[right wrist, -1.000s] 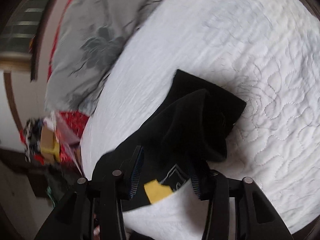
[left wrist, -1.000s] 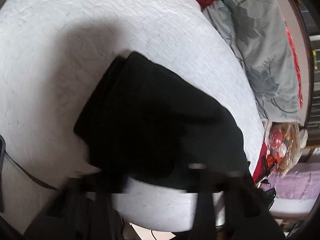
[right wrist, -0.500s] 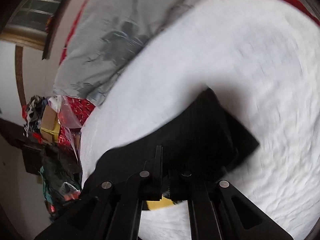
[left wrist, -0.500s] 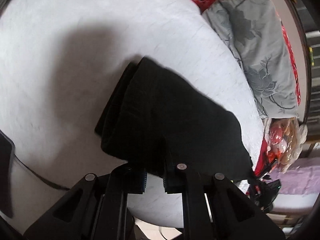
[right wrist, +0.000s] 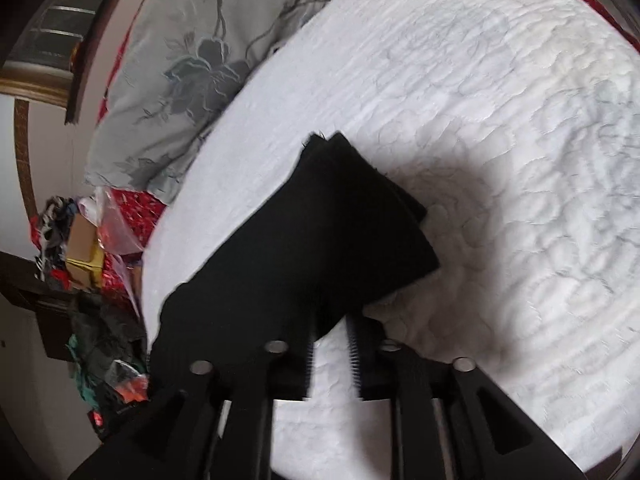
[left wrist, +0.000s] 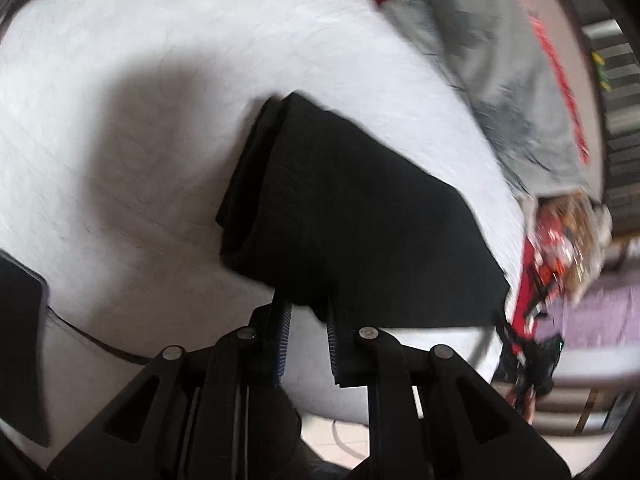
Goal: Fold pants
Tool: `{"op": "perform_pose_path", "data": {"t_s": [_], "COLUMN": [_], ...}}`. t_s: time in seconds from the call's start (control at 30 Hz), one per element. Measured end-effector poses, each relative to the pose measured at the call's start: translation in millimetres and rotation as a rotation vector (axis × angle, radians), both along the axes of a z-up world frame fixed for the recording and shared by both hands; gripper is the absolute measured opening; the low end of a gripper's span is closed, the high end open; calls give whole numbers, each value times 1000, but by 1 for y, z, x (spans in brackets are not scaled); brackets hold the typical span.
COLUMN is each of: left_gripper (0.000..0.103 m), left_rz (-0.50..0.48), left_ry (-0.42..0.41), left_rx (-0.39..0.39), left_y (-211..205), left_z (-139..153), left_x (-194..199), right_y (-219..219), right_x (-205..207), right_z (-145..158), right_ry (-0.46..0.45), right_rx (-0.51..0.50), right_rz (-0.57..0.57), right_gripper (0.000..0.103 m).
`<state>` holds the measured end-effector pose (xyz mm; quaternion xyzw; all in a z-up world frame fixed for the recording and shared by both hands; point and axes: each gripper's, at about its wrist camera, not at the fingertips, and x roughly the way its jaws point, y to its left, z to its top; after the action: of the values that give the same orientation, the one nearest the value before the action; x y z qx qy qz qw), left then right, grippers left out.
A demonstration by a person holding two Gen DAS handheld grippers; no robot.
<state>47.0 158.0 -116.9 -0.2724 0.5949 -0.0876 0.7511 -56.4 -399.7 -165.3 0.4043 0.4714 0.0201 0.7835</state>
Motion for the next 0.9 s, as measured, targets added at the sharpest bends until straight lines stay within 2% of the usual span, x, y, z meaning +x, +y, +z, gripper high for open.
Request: {"op": "perform_pose_path", "data": {"t_s": [0.07, 0.13, 0.17, 0.2, 0.27, 0.37, 0.5, 0.57, 0.73, 0.77, 0.8, 0.9], "left_gripper": [17, 29, 39, 41, 41, 41, 41, 41, 42, 50, 52, 52], "left_rz": [-23, -13, -4, 19, 49, 51, 30, 16, -39, -56, -70, -87], "left_ry": [-65, -121, -133, -134, -124, -84, -9, 2, 35, 51, 67, 82], "left_rx": [17, 74, 98, 122, 98, 83, 57, 47, 57, 56, 68, 119], "left_y": [7, 16, 17, 23, 31, 32, 32, 30, 20, 18, 14, 8], "left_z": [19, 37, 40, 42, 40, 32, 14, 11, 2, 0, -4, -9], "left_x": [-7, 1, 9, 16, 35, 60, 81, 86, 98, 98, 99, 101], "right_y": [-9, -18, -24, -28, -33, -27, -14, -13, -12, -12, -12, -11], "right_x": [-10, -16, -15, -13, -3, 18, 47, 54, 64, 64, 65, 66], "right_z": [18, 38, 47, 52, 59, 54, 39, 37, 33, 33, 32, 30], "right_ry": [-38, -85, -104, -114, -125, -111, -64, -65, -51, -50, -49, -44], "right_rx": [-11, -52, -73, -87, -106, -125, -237, -255, -278, -277, -274, -273], "right_rz": [1, -7, -13, -17, -26, 3, 39, 40, 54, 51, 49, 45], "right_gripper": [24, 25, 27, 31, 36, 36, 36, 36, 36, 36, 36, 36]}}
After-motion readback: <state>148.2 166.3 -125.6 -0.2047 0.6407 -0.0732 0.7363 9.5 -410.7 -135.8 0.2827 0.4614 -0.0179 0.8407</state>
